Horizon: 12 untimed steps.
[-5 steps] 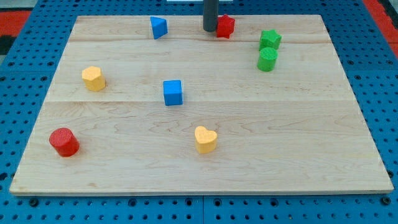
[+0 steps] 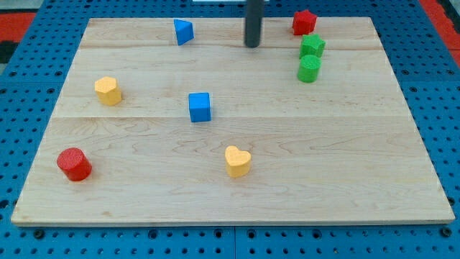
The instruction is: Move the red circle towards green circle
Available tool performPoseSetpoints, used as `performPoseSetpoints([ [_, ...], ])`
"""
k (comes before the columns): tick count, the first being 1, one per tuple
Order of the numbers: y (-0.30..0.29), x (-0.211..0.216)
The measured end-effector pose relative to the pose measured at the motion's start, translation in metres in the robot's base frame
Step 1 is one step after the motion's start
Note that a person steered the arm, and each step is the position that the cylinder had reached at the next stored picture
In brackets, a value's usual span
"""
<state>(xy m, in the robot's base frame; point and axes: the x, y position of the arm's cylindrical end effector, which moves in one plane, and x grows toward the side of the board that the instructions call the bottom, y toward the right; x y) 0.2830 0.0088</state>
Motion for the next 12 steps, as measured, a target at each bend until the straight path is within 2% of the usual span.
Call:
performPoseSetpoints([
  [3, -0.138, 0.178],
  [4, -0.218, 0.213],
  [5, -0.301, 0.225],
  [6, -0.303, 0.257],
  [7, -0.290, 0.262],
  [9, -0.215, 0.255],
  [11, -0.207, 0.292],
  [12, -0.178, 0.263],
])
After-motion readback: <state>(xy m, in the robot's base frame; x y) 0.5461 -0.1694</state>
